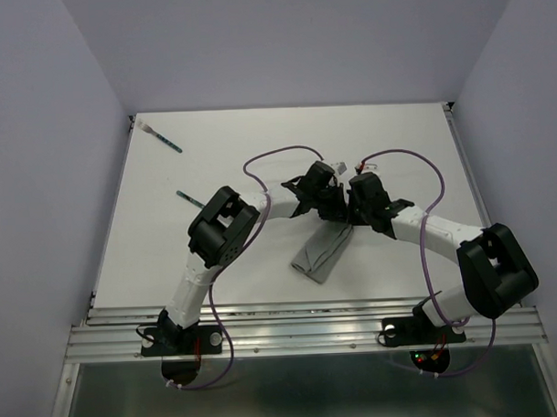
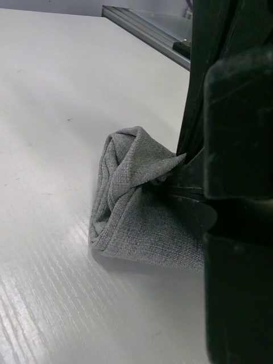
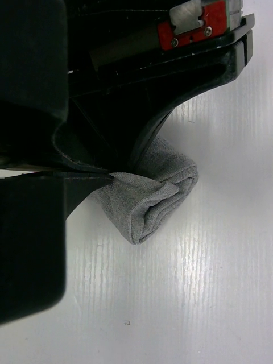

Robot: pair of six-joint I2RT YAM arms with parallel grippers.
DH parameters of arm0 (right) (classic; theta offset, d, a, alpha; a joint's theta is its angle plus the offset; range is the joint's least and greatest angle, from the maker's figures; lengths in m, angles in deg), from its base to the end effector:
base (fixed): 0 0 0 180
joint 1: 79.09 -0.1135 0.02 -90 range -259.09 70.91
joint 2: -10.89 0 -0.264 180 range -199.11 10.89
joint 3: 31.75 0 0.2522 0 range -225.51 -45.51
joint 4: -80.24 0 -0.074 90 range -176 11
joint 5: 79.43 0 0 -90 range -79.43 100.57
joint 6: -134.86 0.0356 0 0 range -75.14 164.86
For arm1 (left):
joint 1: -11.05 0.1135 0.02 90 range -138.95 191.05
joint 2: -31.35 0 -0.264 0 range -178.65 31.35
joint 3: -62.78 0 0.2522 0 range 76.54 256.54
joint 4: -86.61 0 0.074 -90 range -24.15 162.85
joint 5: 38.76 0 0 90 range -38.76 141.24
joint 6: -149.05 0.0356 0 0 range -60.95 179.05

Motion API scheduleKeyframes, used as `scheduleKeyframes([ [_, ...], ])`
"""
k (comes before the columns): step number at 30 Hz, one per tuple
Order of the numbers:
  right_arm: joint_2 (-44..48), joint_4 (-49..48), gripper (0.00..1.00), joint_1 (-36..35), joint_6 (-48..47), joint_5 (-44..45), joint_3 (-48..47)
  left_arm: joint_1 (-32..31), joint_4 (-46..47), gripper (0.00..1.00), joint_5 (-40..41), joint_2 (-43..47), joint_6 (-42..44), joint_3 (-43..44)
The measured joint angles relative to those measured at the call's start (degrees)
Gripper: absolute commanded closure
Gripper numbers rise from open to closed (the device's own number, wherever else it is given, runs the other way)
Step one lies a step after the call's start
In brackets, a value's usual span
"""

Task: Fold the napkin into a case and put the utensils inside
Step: Stuff the top corner of the smaller-rectangle-folded napkin into the folded napkin.

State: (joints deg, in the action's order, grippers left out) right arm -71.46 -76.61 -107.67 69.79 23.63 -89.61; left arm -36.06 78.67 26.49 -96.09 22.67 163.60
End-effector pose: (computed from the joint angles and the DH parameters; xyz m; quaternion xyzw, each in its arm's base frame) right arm 0.2564 0.1305 0.1903 0.0116 0.9272 0.0669 0.3683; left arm 0.3250 -0.3717 0.1498 0.1801 0.8516 -0.4441 0.2127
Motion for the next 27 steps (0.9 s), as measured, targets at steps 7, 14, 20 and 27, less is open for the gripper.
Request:
scheduleKeyframes([
  [7, 0.00, -0.50, 0.99, 0.00, 0.07, 0.00, 0.68, -0.26, 2.93, 1.00, 1.75, 2.82, -1.84, -4.17],
  [14, 0.35, -0.44, 0.99, 0.00, 0.15, 0.48, 0.90, -0.22, 2.51, 1.00, 3.76, 6.23, -1.18, -5.75],
  [20, 0.68, -0.50, 0.99, 0.00, 0.15, 0.46, 1.01, -0.13, 2.51, 1.00, 3.43, 6.82, -1.03, -6.71],
  [27, 1.03, -0.48, 0.99, 0.00, 0.17, 0.44, 0.98, -0.13, 2.58, 1.00, 2.67, 6.43, -1.01, -6.40],
])
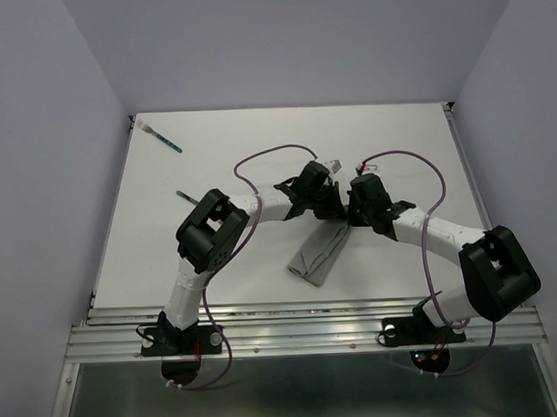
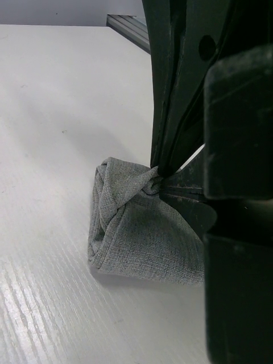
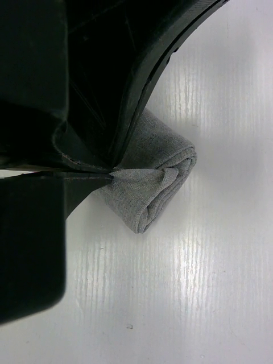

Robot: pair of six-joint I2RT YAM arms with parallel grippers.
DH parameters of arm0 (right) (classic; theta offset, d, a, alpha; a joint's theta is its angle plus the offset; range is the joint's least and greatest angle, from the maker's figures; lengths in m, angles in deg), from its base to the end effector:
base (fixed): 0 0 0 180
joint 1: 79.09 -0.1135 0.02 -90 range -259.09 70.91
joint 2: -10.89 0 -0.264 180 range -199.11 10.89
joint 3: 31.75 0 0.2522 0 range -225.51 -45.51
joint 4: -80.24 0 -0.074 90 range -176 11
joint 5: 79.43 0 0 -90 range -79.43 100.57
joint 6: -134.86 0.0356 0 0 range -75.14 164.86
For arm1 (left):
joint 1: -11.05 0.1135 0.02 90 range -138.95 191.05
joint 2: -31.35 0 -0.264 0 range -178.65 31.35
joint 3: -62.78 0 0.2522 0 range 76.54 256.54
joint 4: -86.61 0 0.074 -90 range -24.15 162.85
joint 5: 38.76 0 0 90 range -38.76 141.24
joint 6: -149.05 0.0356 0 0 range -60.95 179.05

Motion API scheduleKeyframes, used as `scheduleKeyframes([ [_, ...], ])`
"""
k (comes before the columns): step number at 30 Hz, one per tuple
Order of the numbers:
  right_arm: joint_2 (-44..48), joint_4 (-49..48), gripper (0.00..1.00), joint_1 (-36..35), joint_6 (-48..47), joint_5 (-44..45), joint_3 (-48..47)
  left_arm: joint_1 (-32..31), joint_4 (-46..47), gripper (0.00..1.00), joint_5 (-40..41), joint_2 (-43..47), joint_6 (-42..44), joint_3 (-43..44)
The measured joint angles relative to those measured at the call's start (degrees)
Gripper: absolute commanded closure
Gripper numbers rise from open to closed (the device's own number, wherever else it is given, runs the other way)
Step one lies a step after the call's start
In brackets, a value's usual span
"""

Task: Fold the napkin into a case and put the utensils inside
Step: Stuff the top corner of the smaller-rectangle-folded napkin into the folded napkin.

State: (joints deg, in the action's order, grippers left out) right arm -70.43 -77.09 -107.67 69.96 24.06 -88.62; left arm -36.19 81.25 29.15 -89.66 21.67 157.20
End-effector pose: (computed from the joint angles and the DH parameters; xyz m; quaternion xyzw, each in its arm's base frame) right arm 0.2531 0.1284 0.1905 0.0148 0.9252 0.0663 0.3733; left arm 0.3108 -0.3559 0.1703 0.1664 0.8470 -0.4444 0.2394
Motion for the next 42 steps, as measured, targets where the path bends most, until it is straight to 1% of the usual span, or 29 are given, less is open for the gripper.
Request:
scheduleKeyframes([
  [4, 0.02, 0.00, 0.99, 0.00, -0.02, -0.02, 0.00, 0.07, -0.04, 1.00, -0.35, -0.28, -0.11, 0.39],
  [15, 0.02, 0.09, 0.99, 0.00, -0.09, -0.44, 0.00, -0.04, 3.45, 1.00, -1.95, -7.10, -4.09, 5.44],
  [25, 0.02, 0.09, 0.99, 0.09, -0.26, 0.04, 0.09, -0.33, 4.28, 1.00, -1.66, -7.61, -5.27, 5.55],
  [28, 0.02, 0.04, 0.99, 0.09, -0.24, 0.02, 0.37, -0.33, 4.22, 1.00, -1.49, -6.80, -5.05, 4.61],
  [35, 0.04, 0.02, 0.99, 0.09, -0.22, 0.04, 0.85, -0.55, 2.03, 1.00, -0.28, -1.14, -3.98, -0.70],
  [42, 0.09, 0.02, 0.99, 0.09, -0.17, -0.04, 0.85, -0.70, 0.66, 1.00, 0.07, 2.43, -2.67, -1.49],
])
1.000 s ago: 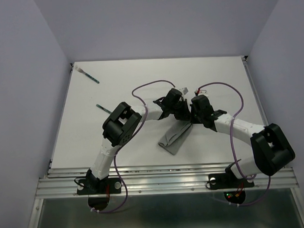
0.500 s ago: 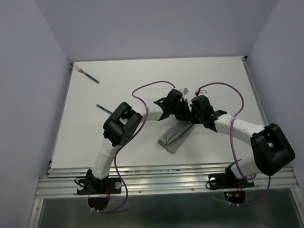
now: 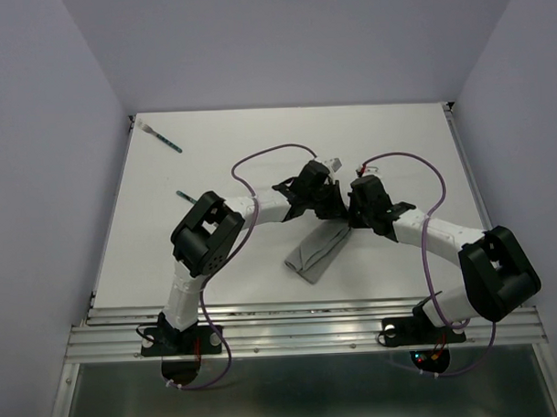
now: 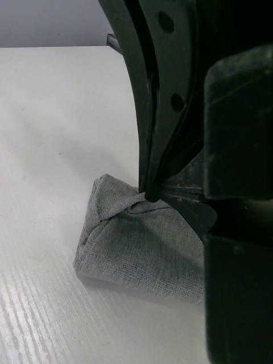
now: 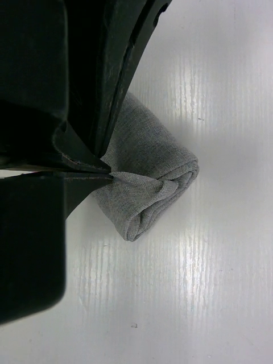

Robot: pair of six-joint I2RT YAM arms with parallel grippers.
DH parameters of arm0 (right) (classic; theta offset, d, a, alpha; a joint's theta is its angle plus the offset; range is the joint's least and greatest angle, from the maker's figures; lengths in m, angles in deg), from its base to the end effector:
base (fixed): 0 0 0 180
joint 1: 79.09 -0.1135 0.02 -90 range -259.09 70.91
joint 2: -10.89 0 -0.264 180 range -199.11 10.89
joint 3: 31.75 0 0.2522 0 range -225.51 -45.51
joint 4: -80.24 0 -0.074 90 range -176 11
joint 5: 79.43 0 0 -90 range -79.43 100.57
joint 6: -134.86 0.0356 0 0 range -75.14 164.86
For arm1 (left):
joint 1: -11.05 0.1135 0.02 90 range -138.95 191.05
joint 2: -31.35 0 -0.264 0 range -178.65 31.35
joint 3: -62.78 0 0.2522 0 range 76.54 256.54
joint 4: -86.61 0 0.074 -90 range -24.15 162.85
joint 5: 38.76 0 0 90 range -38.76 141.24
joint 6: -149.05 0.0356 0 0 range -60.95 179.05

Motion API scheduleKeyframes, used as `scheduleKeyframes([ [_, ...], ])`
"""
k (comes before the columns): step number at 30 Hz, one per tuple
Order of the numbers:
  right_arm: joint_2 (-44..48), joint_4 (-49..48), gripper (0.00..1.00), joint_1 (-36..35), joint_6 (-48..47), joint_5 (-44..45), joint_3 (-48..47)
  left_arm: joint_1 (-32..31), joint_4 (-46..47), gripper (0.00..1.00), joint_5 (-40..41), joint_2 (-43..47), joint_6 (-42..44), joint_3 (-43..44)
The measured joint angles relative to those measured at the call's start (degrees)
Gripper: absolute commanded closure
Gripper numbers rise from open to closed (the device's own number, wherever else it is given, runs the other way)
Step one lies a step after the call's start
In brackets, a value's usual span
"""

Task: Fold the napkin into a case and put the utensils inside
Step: Stuff the top corner of the smaller-rectangle-folded napkin into the folded napkin.

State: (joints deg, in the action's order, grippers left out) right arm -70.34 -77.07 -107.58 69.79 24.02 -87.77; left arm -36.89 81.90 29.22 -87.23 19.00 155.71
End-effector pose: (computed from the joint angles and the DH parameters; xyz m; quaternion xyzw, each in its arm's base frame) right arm 0.2507 0.1266 0.1864 0.0133 0.9277 0.0627 0.3678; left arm 0.3022 -0.3549 0.1821 0.1533 0.8431 -0.4582 0.2361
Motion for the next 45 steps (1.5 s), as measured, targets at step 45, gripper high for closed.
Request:
scheduleKeyframes([
  [45, -2.71, -0.70, 0.61, 2.60, -0.04, -3.26, -0.02, -0.15, -2.62, 1.00, 0.00, -5.16, 2.84, 2.95],
])
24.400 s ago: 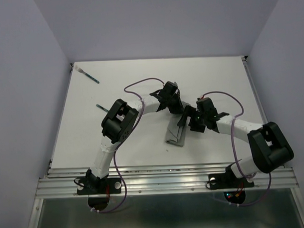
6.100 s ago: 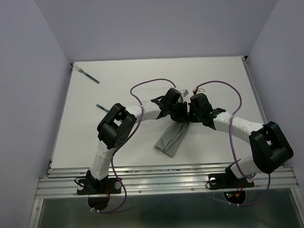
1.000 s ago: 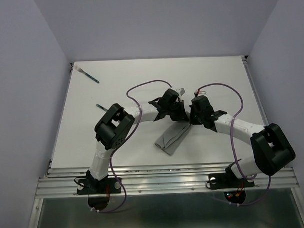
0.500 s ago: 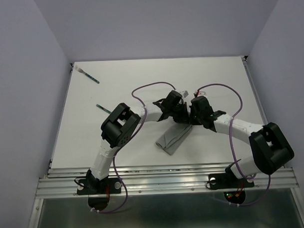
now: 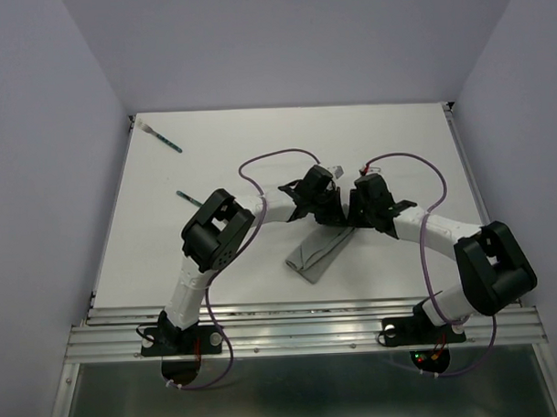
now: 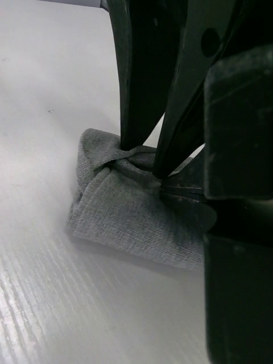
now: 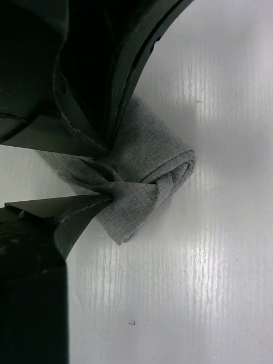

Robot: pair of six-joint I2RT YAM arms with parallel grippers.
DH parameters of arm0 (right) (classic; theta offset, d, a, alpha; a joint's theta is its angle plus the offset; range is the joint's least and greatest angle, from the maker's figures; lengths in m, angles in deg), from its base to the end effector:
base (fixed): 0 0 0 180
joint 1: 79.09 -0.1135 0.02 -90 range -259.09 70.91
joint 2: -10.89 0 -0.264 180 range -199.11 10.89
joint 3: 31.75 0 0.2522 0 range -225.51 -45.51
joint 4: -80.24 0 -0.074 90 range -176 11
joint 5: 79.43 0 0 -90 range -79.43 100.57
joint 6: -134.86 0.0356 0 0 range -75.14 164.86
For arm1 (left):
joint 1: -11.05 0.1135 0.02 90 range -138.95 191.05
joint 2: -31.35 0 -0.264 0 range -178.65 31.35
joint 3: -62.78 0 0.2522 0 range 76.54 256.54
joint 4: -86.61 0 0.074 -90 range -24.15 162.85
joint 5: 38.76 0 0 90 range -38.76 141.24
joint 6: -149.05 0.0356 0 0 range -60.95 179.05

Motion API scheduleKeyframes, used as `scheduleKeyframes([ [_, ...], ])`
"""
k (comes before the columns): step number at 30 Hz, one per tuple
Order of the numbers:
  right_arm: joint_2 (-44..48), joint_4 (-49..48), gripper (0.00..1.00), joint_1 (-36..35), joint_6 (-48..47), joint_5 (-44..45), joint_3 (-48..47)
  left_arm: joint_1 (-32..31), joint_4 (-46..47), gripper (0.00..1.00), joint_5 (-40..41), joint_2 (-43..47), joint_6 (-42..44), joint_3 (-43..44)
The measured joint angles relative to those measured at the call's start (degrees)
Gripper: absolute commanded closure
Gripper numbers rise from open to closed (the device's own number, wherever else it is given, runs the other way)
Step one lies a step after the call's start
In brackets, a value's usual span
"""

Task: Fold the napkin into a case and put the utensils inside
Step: Stuff the top corner of the smaller-rectangle-folded napkin into the folded napkin.

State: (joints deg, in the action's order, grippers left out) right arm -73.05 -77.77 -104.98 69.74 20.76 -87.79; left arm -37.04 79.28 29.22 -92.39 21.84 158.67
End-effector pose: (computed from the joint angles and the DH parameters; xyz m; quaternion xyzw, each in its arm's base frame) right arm 0.2594 0.1189 0.1746 0.0222 0.9359 0.0711 0.3444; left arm 0.3087 -0.3640 0.1536 0.1701 0.8591 -0.4309 0.2175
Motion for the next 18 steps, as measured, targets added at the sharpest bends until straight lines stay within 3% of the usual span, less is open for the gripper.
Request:
scheduleKeyframes([
  [9, 8.92, 0.31, 0.60, 1.92, 0.24, -2.62, -0.09, -0.44, -3.41, 1.00, 0.33, 4.50, 1.42, -0.13],
  [14, 10.40, 0.33, 0.72, 2.36, 0.72, -3.15, -0.09, -0.55, -3.98, 1.00, 0.66, 6.40, 2.21, -0.13],
  [18, 10.19, 0.35, 0.68, 2.78, 0.87, -3.28, -0.09, -0.57, -5.03, 1.00, 1.40, 6.40, 2.54, -0.13],
])
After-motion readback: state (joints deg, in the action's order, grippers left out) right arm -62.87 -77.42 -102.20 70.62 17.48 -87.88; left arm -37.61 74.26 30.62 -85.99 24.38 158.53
